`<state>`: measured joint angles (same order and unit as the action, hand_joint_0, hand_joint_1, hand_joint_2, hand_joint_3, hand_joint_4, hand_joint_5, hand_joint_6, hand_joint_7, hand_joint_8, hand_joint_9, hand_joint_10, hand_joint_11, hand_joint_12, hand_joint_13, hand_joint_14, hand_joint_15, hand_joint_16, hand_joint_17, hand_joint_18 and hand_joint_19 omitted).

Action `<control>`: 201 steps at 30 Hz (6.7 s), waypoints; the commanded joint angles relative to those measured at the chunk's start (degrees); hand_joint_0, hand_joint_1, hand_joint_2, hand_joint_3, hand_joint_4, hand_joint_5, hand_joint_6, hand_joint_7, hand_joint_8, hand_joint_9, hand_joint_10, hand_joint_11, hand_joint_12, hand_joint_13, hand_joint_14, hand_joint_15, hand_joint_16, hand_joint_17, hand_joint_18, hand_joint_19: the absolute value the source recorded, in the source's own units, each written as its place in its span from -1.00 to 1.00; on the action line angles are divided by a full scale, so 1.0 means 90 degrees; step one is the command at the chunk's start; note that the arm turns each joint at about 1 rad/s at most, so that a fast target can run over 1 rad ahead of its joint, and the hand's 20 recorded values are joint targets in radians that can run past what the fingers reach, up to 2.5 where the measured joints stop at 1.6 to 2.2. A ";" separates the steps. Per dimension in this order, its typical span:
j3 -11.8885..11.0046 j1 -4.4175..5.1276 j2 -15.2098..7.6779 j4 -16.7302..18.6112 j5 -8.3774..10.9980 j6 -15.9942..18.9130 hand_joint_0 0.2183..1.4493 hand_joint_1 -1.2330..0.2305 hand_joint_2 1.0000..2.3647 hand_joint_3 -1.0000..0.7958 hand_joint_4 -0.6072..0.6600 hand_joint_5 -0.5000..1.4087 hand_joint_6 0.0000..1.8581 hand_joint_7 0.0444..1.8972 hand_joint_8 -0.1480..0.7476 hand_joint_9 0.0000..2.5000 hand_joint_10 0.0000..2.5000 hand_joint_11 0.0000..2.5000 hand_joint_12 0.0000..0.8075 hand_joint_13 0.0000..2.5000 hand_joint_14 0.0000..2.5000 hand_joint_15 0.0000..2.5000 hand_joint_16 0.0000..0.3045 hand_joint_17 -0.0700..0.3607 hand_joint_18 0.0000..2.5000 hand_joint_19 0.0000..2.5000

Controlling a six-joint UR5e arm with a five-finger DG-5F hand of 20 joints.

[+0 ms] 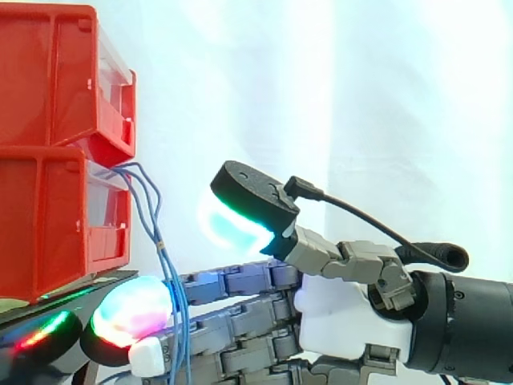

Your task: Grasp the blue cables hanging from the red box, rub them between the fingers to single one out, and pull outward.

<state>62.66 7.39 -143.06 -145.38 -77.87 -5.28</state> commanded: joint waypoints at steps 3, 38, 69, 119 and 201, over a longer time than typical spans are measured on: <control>0.0001 -0.0001 -0.0003 0.0001 0.0000 0.0001 -0.65 -0.13 -1.00 -0.44 0.21 -0.68 -0.46 -0.23 -0.10 -0.61 -1.00 -0.85 0.03 -0.74 -1.00 -0.89 -0.53 0.08 -0.99 -0.93; 0.0196 0.0018 0.0007 0.0069 0.0000 0.0010 -0.49 -0.09 -1.00 -0.43 0.35 -0.64 -0.46 -0.18 -0.04 0.10 -0.98 -0.18 -0.11 0.09 -0.98 -0.28 -0.67 -0.15 -0.35 -0.61; 0.0196 -0.0158 0.1120 -0.2646 -0.0049 0.0020 -0.43 -0.17 -1.00 -0.43 0.31 -0.62 -0.46 -0.08 -0.10 0.15 -0.98 -0.03 -0.23 0.17 -0.98 -0.08 -0.65 -0.11 -0.27 -0.48; 0.0196 0.0282 0.0778 -0.1591 0.0361 0.0850 -0.40 -0.32 -1.00 -0.41 0.25 -0.57 -0.46 0.17 -0.12 0.00 -0.98 0.04 -0.19 0.05 -0.98 -0.12 -0.67 -0.15 -0.33 -0.45; -0.0527 0.0018 0.0798 -0.2607 0.0263 0.0508 -0.38 -0.29 -0.98 0.08 0.05 -0.62 0.00 0.01 0.05 0.12 -0.99 0.14 -0.02 0.11 -0.98 -0.17 -0.59 -0.03 -0.20 -0.48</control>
<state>57.94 7.55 -135.87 -168.37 -75.50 -0.74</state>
